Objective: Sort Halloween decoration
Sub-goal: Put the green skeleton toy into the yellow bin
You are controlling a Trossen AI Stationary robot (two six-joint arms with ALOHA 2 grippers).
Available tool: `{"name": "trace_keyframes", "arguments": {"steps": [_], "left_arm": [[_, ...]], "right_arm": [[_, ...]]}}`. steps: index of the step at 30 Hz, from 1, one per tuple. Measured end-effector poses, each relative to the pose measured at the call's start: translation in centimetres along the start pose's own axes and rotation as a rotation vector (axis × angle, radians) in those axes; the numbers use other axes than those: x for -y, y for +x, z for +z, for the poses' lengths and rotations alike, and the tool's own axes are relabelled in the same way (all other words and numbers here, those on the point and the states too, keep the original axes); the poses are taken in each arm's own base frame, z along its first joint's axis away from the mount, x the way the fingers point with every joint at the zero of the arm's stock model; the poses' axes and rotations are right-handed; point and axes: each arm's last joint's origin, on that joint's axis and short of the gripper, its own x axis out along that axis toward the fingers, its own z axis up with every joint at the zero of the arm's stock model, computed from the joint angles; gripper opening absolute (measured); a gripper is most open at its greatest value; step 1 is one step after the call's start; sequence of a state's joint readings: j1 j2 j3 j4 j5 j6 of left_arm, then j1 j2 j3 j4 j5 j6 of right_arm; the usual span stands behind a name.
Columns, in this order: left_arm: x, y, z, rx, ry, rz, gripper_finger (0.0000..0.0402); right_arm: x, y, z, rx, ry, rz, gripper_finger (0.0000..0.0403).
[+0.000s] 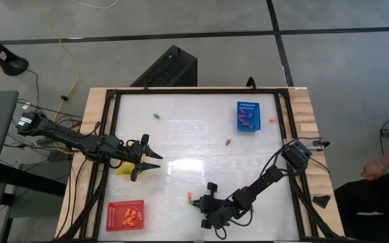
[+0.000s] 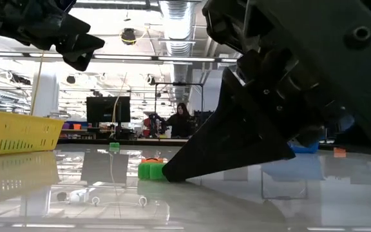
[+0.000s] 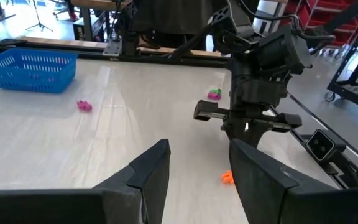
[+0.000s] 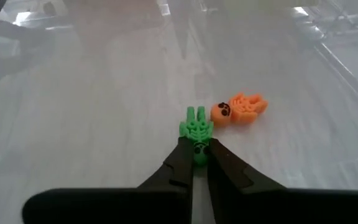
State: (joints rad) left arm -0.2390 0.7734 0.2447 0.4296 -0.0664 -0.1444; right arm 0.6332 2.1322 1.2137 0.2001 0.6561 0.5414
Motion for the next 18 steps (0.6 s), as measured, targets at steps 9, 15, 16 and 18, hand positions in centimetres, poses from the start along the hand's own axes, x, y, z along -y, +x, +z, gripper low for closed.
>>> {"name": "trace_keyframes", "arguments": {"steps": [9,15,16,18], "left_arm": [[0.0,0.0,-0.2,-0.014,0.001,0.000,0.0155],[0.1,0.3,-0.4,-0.032,-0.192,-0.043,0.0155],[0.0,0.4,-0.3,-0.023,-0.265,-0.031,0.0155],[-0.4,0.6,-0.4,-0.019,-0.416,-0.009,0.0155]], "right_arm": [[1.1,-1.9,4.8,0.088,-0.049,0.044,0.0058],[4.1,-1.0,8.1,0.150,-0.208,-0.032,0.0058],[4.6,-0.9,8.5,0.161,-0.255,-0.048,0.0058],[5.4,-0.5,9.3,0.180,-0.356,-0.076,0.0058]]}}
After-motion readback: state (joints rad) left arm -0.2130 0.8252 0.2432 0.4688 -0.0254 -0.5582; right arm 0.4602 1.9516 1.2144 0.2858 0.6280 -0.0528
